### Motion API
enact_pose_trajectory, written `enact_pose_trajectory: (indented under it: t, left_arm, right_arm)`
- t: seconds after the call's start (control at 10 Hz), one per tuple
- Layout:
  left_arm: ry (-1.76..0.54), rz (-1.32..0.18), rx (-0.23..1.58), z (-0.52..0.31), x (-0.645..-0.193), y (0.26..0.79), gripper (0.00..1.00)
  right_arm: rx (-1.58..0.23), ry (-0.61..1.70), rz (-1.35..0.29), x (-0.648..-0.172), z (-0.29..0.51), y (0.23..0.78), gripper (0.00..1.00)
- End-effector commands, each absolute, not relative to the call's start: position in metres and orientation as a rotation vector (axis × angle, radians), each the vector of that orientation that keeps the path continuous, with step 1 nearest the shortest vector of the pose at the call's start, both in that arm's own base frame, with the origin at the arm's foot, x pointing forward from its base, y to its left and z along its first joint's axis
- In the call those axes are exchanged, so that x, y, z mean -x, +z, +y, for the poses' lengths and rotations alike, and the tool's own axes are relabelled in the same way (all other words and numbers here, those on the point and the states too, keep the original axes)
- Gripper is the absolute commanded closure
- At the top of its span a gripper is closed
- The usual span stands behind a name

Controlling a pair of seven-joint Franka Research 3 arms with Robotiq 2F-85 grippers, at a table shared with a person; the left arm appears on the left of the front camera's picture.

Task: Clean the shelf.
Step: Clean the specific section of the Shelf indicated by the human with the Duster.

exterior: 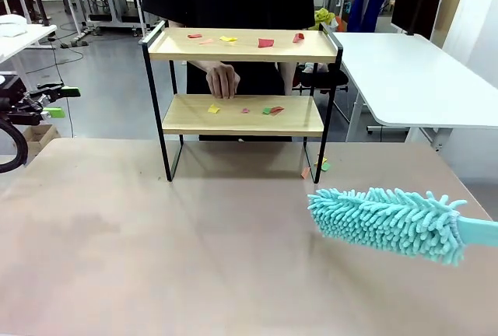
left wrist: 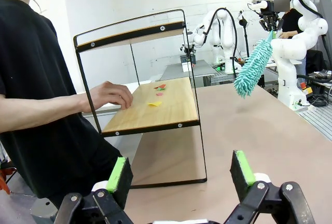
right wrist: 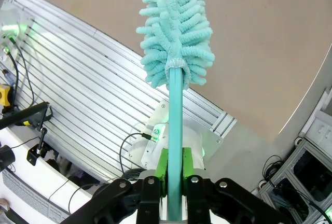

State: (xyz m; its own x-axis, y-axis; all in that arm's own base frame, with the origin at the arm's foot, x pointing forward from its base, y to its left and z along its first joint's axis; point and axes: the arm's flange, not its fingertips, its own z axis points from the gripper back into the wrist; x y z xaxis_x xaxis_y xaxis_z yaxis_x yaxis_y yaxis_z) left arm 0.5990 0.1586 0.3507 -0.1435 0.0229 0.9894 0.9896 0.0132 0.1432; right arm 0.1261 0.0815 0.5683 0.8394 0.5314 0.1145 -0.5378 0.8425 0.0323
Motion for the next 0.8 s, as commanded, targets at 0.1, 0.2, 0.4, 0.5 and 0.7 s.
enact_pose_trajectory:
  t: [0.1,0.2,0.4,0.5,0.7]
  left_arm:
    - [-1.310,-1.340,1.141,0.1586,-0.5978,0.3528,0.00]
    - [-1.310,-1.340,1.141,0.1586,-0.5978,0.3528,0.00]
    - [-1.310,-1.340,1.141,0.1586,-0.5978,0.3528,0.00]
    - [-1.310,-1.340,1.141,0.1586,-0.5978,0.3528,0.00]
    - [-1.310,-1.340,1.141,0.1586,-0.5978,0.3528,0.00]
  right_arm:
    - [-0.071,0.575,-0.108,-0.1170,0.0814,0.5708,0.87]
    - [-0.071,0.575,-0.108,-0.1170,0.0814,0.5708,0.87]
    - [-0.071,0.575,-0.108,-0.1170,0.0814,0.5708,0.87]
    - [-0.071,0.575,-0.108,-0.1170,0.0814,0.5708,0.87]
    - [-0.064,0.566,-0.103,-0.1261,0.0815,0.5683,0.87]
